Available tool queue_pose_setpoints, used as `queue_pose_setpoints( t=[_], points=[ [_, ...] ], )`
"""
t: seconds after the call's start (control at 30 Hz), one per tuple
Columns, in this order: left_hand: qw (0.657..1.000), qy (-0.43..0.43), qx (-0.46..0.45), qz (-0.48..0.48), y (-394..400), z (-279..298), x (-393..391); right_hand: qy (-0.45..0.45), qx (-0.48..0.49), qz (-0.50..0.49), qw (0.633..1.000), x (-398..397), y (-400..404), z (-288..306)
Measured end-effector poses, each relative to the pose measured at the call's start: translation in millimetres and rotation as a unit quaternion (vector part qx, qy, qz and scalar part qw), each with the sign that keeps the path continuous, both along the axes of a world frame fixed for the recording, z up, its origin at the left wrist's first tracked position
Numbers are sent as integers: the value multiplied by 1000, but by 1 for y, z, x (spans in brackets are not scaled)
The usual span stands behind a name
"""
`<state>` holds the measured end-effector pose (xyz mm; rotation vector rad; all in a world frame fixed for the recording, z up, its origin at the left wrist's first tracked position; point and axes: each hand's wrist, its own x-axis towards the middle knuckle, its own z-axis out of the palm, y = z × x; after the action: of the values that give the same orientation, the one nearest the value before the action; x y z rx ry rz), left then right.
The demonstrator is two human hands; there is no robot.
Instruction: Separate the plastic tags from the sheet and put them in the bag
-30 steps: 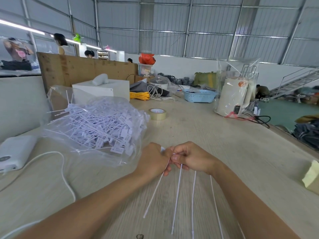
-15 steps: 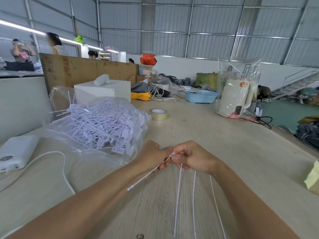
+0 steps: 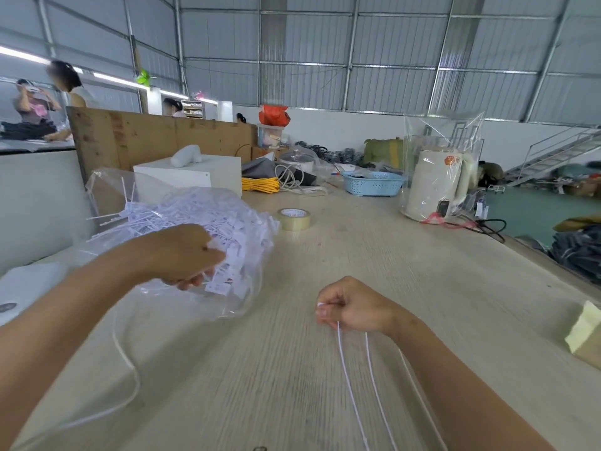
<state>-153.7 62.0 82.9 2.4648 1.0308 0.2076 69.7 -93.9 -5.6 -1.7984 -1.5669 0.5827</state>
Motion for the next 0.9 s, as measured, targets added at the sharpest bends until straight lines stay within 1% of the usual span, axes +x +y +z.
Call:
queue_pose_setpoints(
  t=[0.07, 0.13, 0.17, 0.27, 0.4, 0.47, 0.57, 0.7, 0.8, 0.83, 0.87, 0.9],
  points=[
    [993, 71, 85, 48, 26, -8, 0, 4, -1, 0, 1000, -1, 1, 1],
    [974, 126, 181, 50, 41, -19, 6, 5, -2, 1, 1000, -1, 1, 1],
    [968, 128, 214, 37, 47, -23, 11, 4, 0, 2, 1000, -2, 1, 3],
    [964, 90, 248, 11, 57, -33, 31, 0, 8, 5, 1000, -3, 1, 4],
    [951, 33, 305, 26, 62, -36, 55, -8, 16, 5, 1000, -3, 1, 4],
    [946, 18, 321, 38, 63, -38, 62, -7, 16, 6, 1000, -2, 1, 4],
    [946, 63, 317, 28, 59, -44, 67, -2, 16, 10, 1000, -3, -1, 4],
    [930, 156, 332, 8, 37, -40, 62, 5, 22, 0, 1000, -6, -3, 8],
    [909, 252, 326, 64, -2, -22, 49, 19, 23, -1, 1000, -8, -4, 10],
    [901, 264, 335, 76, -18, -14, 45, 27, 22, 0, 999, -9, -5, 10],
    [898, 256, 348, 79, -35, -6, 42, 35, 22, -1, 999, -9, -5, 10],
    [909, 223, 345, 66, -53, -1, 41, 44, 25, -3, 999, -10, -5, 9]
  ],
)
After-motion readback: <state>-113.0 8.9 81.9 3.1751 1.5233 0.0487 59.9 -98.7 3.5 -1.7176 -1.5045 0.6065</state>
